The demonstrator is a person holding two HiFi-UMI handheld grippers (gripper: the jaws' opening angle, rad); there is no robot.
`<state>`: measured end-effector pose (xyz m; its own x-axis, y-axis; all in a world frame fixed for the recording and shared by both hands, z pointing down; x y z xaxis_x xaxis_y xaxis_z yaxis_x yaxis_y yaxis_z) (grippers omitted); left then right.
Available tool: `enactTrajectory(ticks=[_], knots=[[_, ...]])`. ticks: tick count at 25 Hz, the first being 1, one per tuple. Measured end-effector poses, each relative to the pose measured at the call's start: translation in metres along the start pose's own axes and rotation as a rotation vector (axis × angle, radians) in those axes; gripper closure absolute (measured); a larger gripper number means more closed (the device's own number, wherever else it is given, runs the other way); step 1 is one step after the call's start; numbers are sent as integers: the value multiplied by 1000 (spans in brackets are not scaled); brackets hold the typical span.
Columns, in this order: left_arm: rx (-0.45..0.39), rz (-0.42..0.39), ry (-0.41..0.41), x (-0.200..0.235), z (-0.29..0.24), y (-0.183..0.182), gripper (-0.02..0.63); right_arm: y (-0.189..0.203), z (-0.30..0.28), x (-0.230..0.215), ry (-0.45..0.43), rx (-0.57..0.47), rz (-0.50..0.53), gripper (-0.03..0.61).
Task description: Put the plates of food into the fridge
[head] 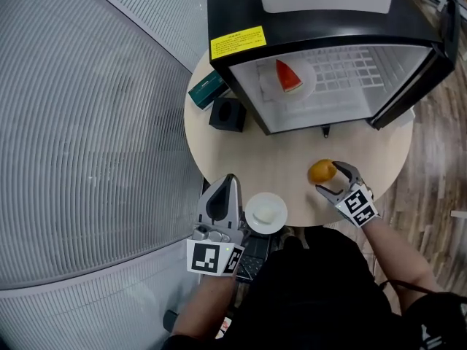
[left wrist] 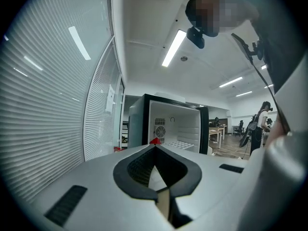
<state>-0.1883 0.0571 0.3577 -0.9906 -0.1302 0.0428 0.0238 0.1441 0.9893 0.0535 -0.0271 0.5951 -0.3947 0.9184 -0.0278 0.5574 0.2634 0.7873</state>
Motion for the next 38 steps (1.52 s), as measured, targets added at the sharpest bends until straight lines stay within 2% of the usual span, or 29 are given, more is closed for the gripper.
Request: enactTrajectory(ticks=[3, 14, 28, 38], knots=[[9, -3, 2, 1, -2, 4, 611, 3, -7, -4, 2, 13, 20, 222], [42, -1, -17, 11, -13, 18, 611, 23, -30, -13, -26, 82, 55, 183], [65, 1, -27, 19, -23, 19, 611, 28, -56, -12, -55, 118, 99, 183], [56, -9, -14, 21, -27, 11, 611, 23, -55, -13, -62, 127, 62, 183]])
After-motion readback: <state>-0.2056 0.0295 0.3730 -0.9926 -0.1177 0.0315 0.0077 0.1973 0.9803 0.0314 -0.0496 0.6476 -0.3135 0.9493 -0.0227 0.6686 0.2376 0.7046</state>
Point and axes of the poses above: the fingertips, and each gripper's own axes: z backward along the fingers, x to its left, y out of its underside, the point moved 5 cm from there along z, backward along the fingers, and after that the axes turned 4 degrees about x, right-handed, at the moved point
